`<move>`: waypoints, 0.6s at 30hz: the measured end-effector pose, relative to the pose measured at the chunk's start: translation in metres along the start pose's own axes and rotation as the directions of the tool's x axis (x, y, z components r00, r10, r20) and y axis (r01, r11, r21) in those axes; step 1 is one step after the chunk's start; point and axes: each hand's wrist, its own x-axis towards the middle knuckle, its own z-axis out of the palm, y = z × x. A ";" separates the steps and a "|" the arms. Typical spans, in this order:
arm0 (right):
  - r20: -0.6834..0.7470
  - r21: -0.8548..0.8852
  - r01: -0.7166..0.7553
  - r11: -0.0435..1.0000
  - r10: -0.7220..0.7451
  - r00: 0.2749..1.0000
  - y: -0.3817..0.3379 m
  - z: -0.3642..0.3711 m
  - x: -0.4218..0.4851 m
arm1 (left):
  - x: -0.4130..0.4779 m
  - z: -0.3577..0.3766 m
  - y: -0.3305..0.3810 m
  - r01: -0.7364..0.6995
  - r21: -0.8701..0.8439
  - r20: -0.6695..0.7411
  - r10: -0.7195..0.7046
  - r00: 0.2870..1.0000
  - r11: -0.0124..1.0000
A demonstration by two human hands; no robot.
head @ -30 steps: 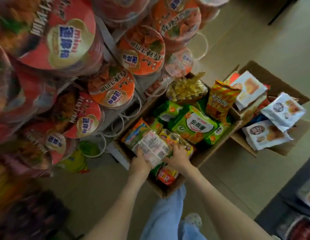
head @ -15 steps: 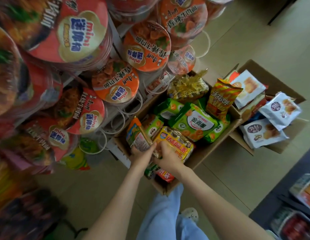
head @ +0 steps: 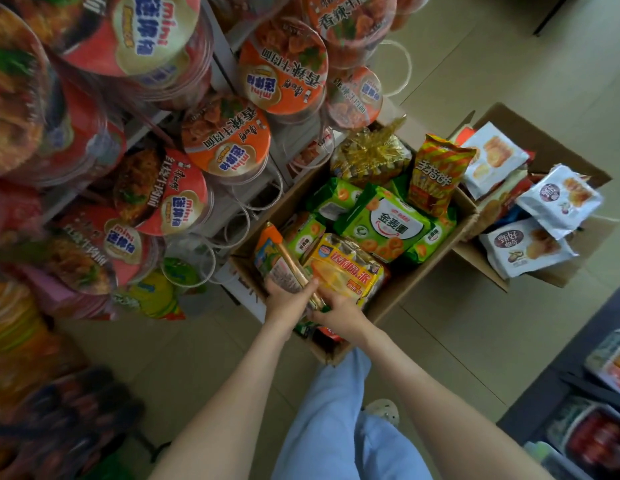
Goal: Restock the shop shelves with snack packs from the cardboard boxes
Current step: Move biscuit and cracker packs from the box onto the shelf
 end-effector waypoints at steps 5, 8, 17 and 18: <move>-0.044 -0.017 0.047 0.999 -0.048 0.998 -0.012 -0.002 -0.008 | -0.008 -0.005 0.004 -0.023 -0.215 0.076 0.040 0.996 0.976; -0.131 -0.041 0.112 0.993 -0.117 0.985 -0.021 -0.015 -0.018 | -0.023 -0.002 0.017 -0.060 -0.350 0.114 0.106 0.988 0.935; -0.230 0.059 0.242 0.968 -0.223 0.947 -0.017 -0.084 -0.111 | -0.100 0.028 0.060 -0.238 -0.483 0.267 0.401 0.876 0.843; -0.242 0.131 0.248 0.960 -0.212 0.947 -0.012 -0.094 -0.129 | -0.113 0.035 0.063 -0.254 -0.478 0.303 0.430 0.851 0.841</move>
